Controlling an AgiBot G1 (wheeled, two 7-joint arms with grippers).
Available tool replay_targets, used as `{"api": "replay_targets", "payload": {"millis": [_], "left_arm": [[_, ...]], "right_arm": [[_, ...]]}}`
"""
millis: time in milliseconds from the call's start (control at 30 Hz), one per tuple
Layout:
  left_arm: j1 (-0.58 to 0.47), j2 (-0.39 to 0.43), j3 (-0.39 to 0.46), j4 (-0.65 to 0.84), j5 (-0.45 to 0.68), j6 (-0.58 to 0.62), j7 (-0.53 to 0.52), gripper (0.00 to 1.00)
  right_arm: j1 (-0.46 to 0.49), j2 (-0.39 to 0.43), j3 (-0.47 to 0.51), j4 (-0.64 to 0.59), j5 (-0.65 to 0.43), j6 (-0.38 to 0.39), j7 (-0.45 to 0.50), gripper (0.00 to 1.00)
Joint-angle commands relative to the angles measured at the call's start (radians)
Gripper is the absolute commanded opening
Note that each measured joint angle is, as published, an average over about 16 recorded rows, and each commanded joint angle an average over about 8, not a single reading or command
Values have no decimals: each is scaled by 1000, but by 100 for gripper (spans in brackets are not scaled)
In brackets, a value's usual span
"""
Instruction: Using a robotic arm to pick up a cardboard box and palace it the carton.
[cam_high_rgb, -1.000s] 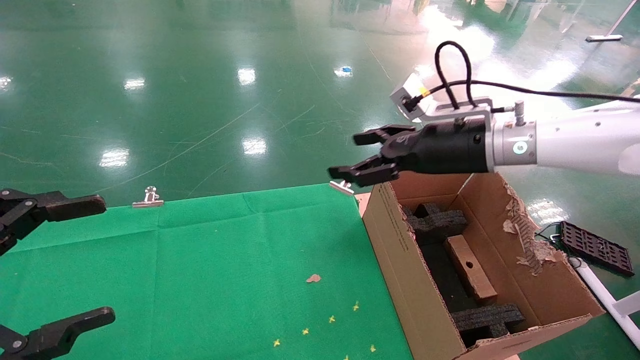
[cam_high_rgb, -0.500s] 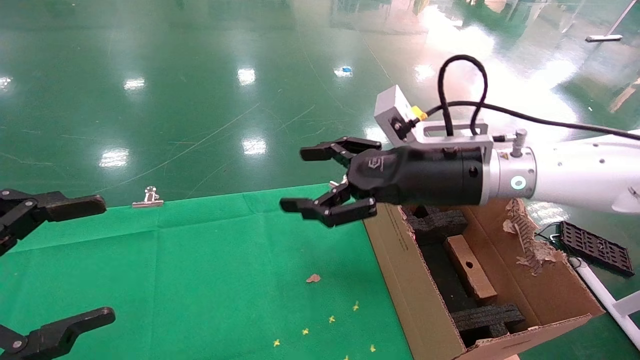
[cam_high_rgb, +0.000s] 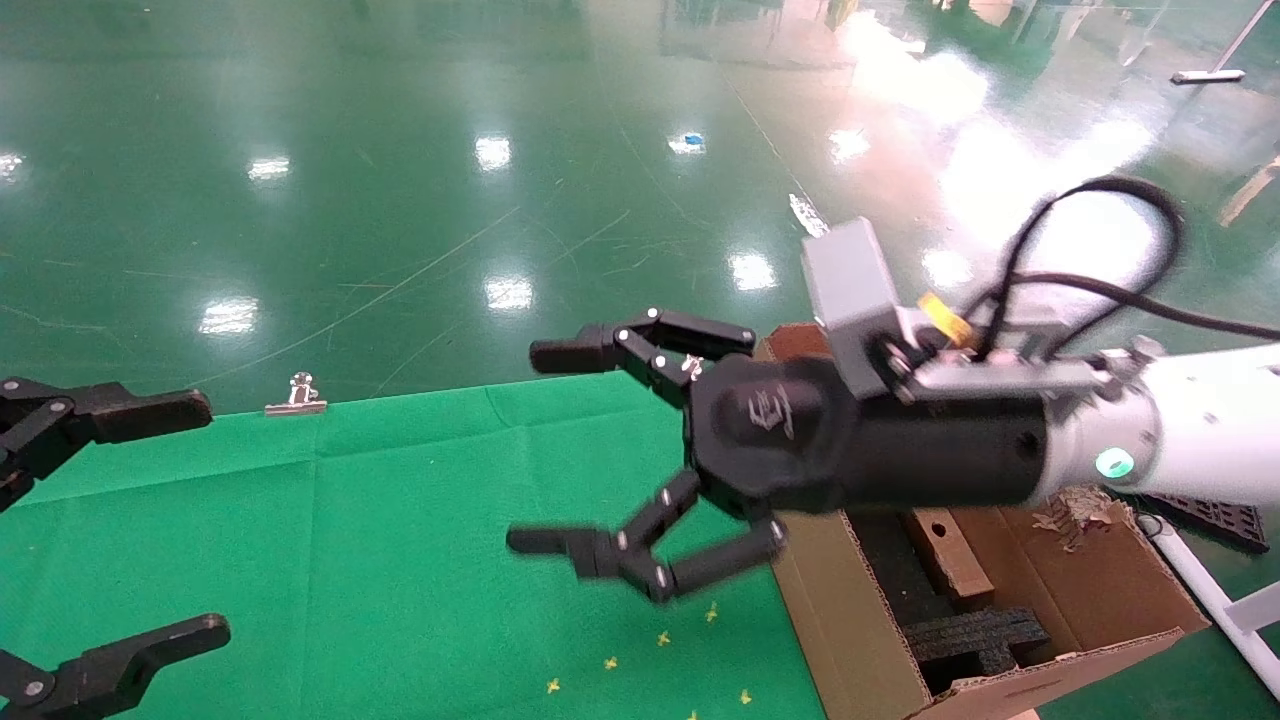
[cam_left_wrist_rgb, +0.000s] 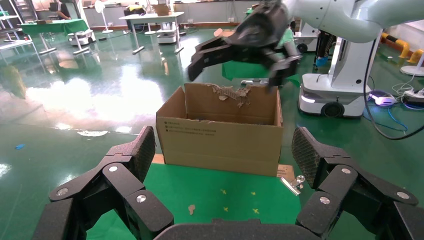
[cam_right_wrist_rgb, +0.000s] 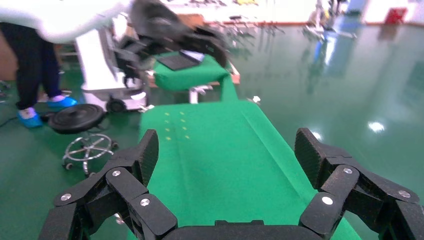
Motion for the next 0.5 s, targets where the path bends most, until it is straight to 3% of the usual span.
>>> {"api": "replay_targets", "payload": {"millis": [33,233,500], "left_arm": [[0,0,0,0,0,0,0,100],[0,0,0,0,0,0,0,100],[0,0,0,0,0,0,0,100]], "right_arm": [[-37,3,42,36,16,-13,-8,100],[-87,7,96,84,38,-32,-17,100],[-73,7,81,70,34,-27,-14,100]]}}
